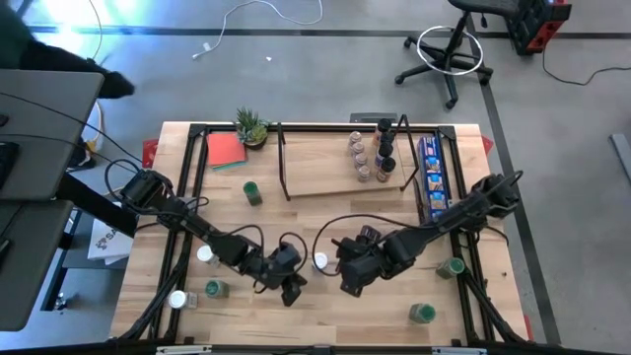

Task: Shelf spices
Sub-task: Put the white seasoning bottle on the shelf

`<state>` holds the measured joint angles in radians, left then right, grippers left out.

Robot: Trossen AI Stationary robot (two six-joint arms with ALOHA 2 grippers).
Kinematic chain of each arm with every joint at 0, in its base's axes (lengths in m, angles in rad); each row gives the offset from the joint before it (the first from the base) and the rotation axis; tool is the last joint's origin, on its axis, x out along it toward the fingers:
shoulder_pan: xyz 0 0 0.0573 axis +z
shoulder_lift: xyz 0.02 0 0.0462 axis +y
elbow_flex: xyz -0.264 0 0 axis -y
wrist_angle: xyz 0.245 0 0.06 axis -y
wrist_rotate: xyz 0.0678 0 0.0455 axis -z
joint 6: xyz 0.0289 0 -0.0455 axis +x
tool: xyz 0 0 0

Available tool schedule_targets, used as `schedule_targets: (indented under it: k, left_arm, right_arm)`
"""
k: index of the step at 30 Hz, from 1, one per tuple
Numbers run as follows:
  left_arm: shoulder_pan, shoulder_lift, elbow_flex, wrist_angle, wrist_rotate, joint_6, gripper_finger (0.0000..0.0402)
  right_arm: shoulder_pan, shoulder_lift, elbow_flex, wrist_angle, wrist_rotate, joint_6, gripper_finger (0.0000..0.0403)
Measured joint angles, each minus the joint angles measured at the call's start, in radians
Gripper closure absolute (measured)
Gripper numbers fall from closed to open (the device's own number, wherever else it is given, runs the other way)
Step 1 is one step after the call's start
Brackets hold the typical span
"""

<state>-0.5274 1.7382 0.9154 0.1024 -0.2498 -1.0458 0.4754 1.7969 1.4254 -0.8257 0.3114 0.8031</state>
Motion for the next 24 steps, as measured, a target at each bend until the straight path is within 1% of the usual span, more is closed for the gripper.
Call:
schedule_targets:
  k: [4,8,10,13,15,17,20,22,24]
  left_arm:
    - [0.011,0.0,0.0,0.008,-0.004,0.0,0.0401]
    - [0.014,-0.001,0.001,0.033,-0.03,0.02,0.0401]
    - [0.015,-0.004,0.015,0.025,-0.04,0.049,0.0401]
    - [0.015,-0.004,0.074,-0.006,-0.06,0.133,0.0401]
    - [0.02,-0.004,0.13,-0.054,-0.066,0.203,0.0401]
    - [0.033,-0.005,0.183,-0.12,-0.071,0.242,0.0401]
    - [0.076,-0.005,0.25,-0.231,-0.064,0.3,0.0396]
    - [0.111,-0.006,0.286,-0.306,-0.045,0.359,0.0383]
    - [0.147,-0.005,0.314,-0.339,-0.007,0.428,0.0362]
  right_arm:
    - [0.004,0.0,0.0,0.022,-0.001,0.0,0.0128]
    - [0.002,0.0,0.0,0.039,-0.001,0.0,0.0128]
    - [0.002,0.0,0.0,0.038,-0.02,0.006,0.0128]
    - [0.002,0.0,0.0,0.037,-0.064,0.007,0.0128]
    - [0.004,0.0,0.0,0.037,-0.084,0.007,0.0128]
    - [0.008,0.0,0.0,0.037,-0.088,0.014,0.0128]
    - [0.01,0.0,0.0,0.017,-0.115,0.066,0.0128]
    - [0.01,0.0,0.0,-0.021,-0.168,0.099,0.0128]
    - [0.014,0.0,0.0,-0.073,-0.215,0.13,0.0128]
